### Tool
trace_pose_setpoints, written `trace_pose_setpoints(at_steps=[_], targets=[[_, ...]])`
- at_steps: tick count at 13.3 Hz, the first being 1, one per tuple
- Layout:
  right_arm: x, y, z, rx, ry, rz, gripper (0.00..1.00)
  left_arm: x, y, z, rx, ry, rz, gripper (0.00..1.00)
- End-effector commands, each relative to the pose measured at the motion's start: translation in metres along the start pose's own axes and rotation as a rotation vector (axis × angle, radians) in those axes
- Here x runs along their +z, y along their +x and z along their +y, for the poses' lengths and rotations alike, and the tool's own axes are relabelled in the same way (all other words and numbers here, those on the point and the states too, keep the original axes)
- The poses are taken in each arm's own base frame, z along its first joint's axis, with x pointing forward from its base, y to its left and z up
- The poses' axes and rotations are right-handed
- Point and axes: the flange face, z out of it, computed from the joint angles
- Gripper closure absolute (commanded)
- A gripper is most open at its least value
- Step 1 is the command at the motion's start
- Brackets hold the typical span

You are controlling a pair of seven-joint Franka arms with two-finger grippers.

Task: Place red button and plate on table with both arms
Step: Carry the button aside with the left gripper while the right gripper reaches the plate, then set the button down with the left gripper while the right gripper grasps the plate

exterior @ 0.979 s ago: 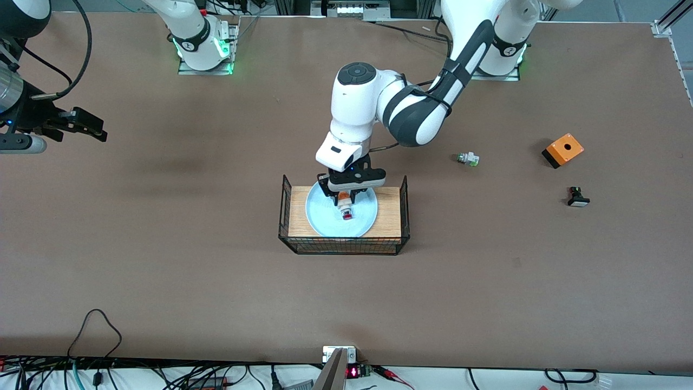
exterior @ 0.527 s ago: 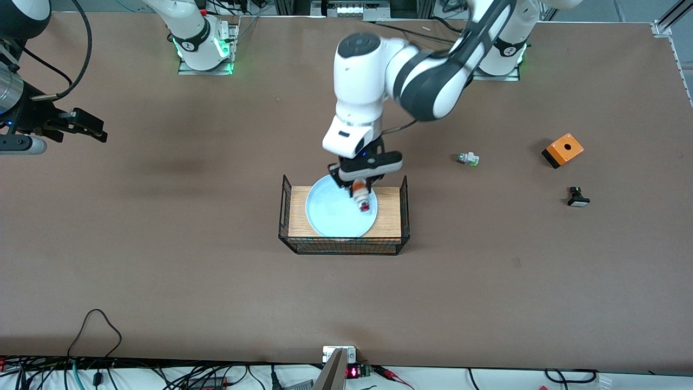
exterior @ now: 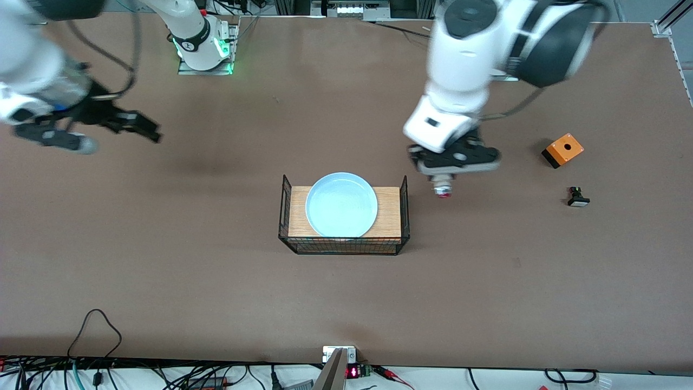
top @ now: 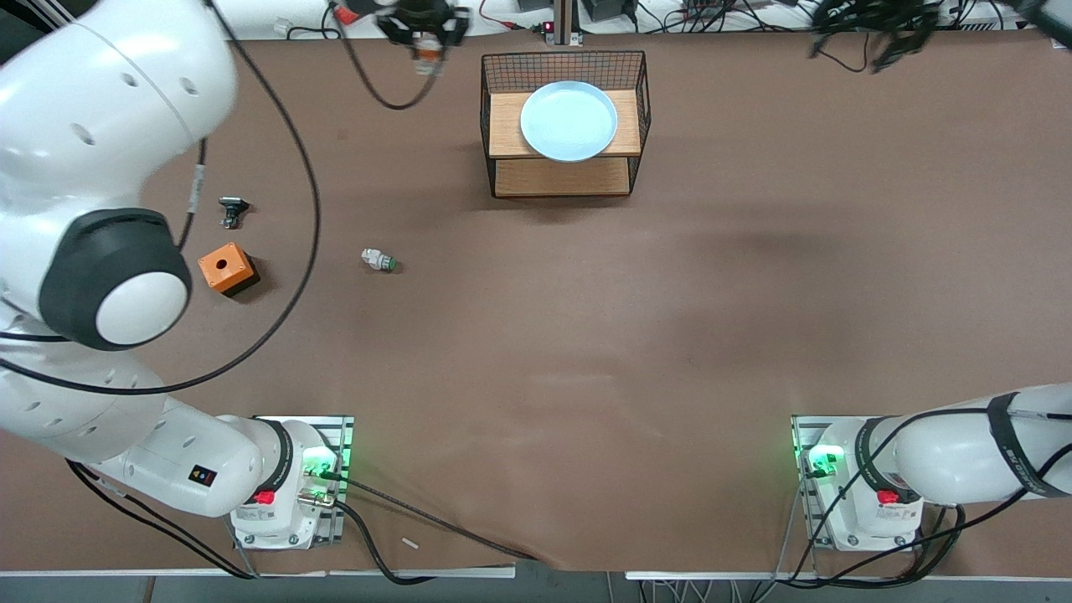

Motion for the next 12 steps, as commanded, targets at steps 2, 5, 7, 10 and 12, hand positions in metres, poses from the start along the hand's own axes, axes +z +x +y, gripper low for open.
trace_pose_setpoints(at_steps=[2,5,7,10,12], targets=[[0.041,-0.013,-0.101,0.141,0.045,-0.043,0.0,0.047,-0.004,-0.081,0.198,0.03,-0.098,0.72],[0.072,-0.034,-0.188,0.297,0.067,-0.012,0.0,0.099,-0.001,-0.143,0.287,0.007,-0.128,0.72],[0.108,-0.054,-0.235,0.395,0.096,0.01,0.0,0.141,-0.009,-0.179,0.301,-0.017,-0.137,0.72],[0.163,-0.059,-0.266,0.529,0.11,0.021,0.0,0.211,-0.021,-0.208,0.297,-0.061,-0.163,0.72],[0.2,-0.063,-0.279,0.571,0.102,0.026,0.0,0.262,-0.033,-0.211,0.33,-0.089,-0.128,0.72]])
